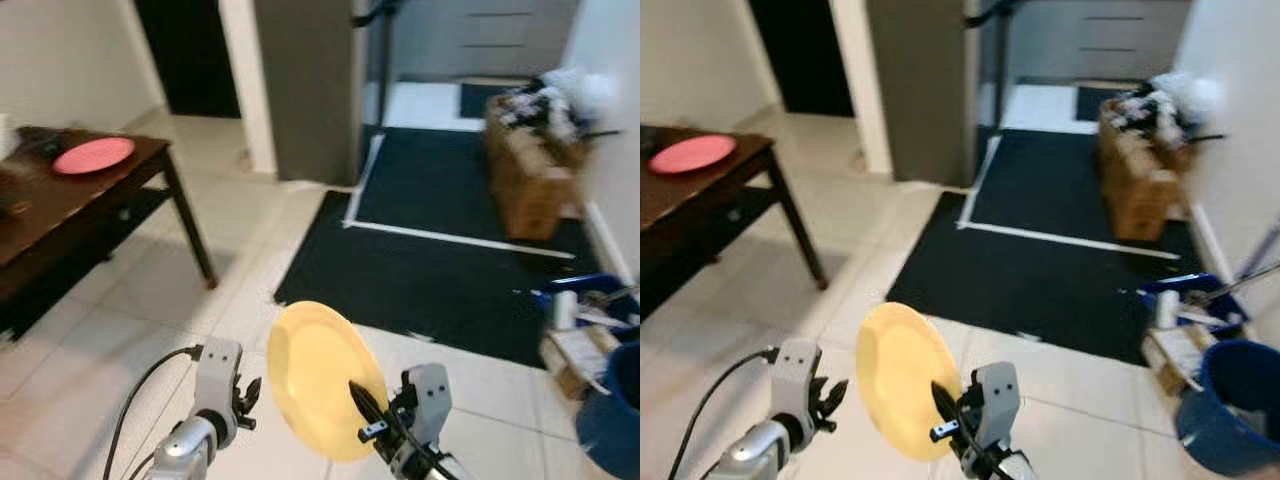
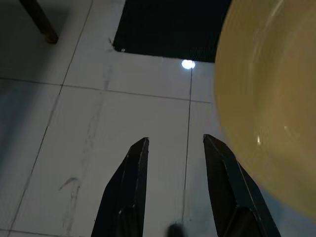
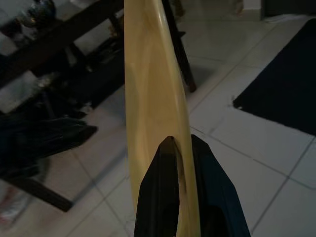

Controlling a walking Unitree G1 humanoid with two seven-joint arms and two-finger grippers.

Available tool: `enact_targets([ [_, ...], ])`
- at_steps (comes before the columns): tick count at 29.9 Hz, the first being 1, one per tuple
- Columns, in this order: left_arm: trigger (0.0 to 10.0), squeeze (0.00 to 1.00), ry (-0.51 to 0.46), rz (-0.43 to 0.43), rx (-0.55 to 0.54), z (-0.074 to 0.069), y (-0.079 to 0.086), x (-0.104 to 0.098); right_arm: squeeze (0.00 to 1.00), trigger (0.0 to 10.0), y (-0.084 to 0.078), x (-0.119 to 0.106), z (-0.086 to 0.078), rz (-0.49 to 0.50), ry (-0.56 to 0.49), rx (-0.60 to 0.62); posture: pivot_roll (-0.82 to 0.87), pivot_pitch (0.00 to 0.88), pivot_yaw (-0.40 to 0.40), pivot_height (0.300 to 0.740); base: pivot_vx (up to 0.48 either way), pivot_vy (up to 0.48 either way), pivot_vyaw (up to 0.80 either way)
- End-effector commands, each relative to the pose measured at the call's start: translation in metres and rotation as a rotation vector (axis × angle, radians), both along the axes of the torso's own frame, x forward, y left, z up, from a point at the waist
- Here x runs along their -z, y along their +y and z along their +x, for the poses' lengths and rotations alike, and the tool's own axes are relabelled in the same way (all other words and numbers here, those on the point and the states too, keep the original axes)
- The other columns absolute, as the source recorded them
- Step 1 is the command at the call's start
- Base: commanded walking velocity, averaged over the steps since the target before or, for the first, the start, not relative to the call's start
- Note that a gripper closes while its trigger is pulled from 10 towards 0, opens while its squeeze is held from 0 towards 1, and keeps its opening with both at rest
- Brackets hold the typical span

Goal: Setting the table

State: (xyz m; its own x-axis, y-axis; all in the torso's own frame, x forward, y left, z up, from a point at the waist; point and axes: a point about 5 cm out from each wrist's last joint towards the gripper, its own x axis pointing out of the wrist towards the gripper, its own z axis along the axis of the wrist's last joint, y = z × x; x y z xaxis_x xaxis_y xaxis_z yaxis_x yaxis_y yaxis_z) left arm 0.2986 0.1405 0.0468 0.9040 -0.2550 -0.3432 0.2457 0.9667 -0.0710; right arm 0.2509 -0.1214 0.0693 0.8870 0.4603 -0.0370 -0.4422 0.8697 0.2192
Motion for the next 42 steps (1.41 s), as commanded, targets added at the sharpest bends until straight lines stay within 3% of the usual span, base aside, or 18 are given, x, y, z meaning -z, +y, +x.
enact_targets([
  [1,10.0,0.0,0.022,0.028,-0.024,-0.004,0.007,0.006,0.0,10.0,0.008,0.0,-0.001,0.015,0.005,-0.025,-0.05,0.047,0.124,0.74,0.0,0.0,0.8],
  [13,10.0,0.0,-0.039,0.048,-0.092,0.007,0.013,-0.009,0.0,10.0,0.006,-0.012,0.004,0.024,-0.038,-0.025,-0.04,0.043,0.123,0.74,0.0,0.0,0.8],
  [18,10.0,0.0,-0.139,0.081,-0.115,0.021,0.016,-0.033,0.0,10.0,0.0,-0.034,0.014,0.032,-0.118,0.005,-0.04,0.047,0.124,0.74,0.0,0.0,0.8],
  [19,10.0,0.0,-0.176,0.069,-0.138,0.027,0.018,-0.045,0.0,10.0,-0.002,-0.05,0.019,0.029,-0.176,0.016,-0.04,0.048,0.123,0.74,0.0,0.0,0.8],
  [23,10.0,0.0,-0.21,0.057,-0.157,0.033,0.021,-0.057,0.0,10.0,-0.003,-0.067,0.023,0.01,-0.24,0.02,-0.04,0.05,0.124,0.74,0.0,0.0,0.8],
  [25,10.0,0.0,-0.254,0.039,-0.181,0.04,0.023,-0.073,0.0,10.0,-0.002,-0.094,0.028,-0.022,-0.344,0.019,-0.04,0.05,0.124,0.74,0.0,0.0,0.8],
  [32,10.0,0.0,-0.322,0.034,-0.229,0.046,0.025,-0.094,0.0,10.0,-0.003,-0.135,0.032,0.013,-0.468,0.044,-0.04,0.051,0.122,0.74,0.0,0.0,0.8],
  [39,10.0,0.0,-0.363,0.043,-0.312,0.048,0.034,-0.104,0.0,10.0,-0.009,-0.144,0.034,0.084,-0.474,0.1,-0.03,0.049,0.114,0.74,0.0,0.0,0.8],
  [42,10.0,0.0,-0.392,0.072,-0.352,0.047,0.036,-0.107,0.0,10.0,-0.015,-0.143,0.039,0.151,-0.438,0.178,-0.02,0.049,0.111,0.74,0.465,0.0,0.0],
])
